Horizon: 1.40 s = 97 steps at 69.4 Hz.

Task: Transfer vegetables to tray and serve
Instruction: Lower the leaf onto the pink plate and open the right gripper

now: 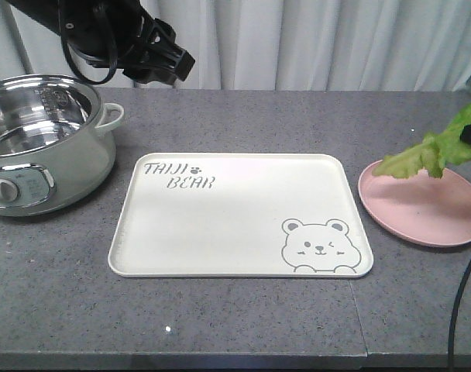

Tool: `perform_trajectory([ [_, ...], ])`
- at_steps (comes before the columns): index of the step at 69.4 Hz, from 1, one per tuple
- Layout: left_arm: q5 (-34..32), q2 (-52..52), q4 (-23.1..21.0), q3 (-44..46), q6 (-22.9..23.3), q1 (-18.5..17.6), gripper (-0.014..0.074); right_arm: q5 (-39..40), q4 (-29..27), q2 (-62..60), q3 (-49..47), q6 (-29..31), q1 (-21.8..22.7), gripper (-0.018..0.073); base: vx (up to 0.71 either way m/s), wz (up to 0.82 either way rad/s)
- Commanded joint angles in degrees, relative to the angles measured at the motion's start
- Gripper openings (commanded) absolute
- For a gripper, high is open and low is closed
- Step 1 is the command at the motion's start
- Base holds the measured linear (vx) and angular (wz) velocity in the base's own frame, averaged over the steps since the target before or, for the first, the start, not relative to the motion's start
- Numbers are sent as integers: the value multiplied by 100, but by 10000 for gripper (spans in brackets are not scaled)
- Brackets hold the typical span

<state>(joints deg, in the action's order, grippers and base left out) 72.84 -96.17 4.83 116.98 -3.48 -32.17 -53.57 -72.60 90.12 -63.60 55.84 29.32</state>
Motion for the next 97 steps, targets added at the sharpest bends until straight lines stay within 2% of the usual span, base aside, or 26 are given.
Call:
perform_trajectory([
  [1,-124,231,23,161,75,-18,359,-326,-265,181,-179,192,34,-2,0,0],
  [16,-124,231,23,155,75,-18,356,-651,-262,839,-179,418,34,1,0,0],
  [31,-124,231,23,155,86,-18,356,-514,-233,920,-179,537,34,46,0,0],
  [39,-124,231,23,155,136,-18,356,-484,-109,920,-179,519,34,150,0,0],
  [51,-124,230,18,155,141,-18,356,-88,221,920,-179,309,34,363,0,0],
  [58,-124,230,16,155,141,-18,356,100,344,920,-210,220,34,427,0,0],
  [68,-124,230,16,155,141,-18,356,238,689,920,-478,-102,34,431,0,0],
  [82,-124,230,-30,155,148,-18,356,299,1555,920,-1101,-834,34,431,0,0],
  [97,-124,230,-30,155,181,-18,356,338,2178,920,-1590,-1180,-204,431,0,0],
])
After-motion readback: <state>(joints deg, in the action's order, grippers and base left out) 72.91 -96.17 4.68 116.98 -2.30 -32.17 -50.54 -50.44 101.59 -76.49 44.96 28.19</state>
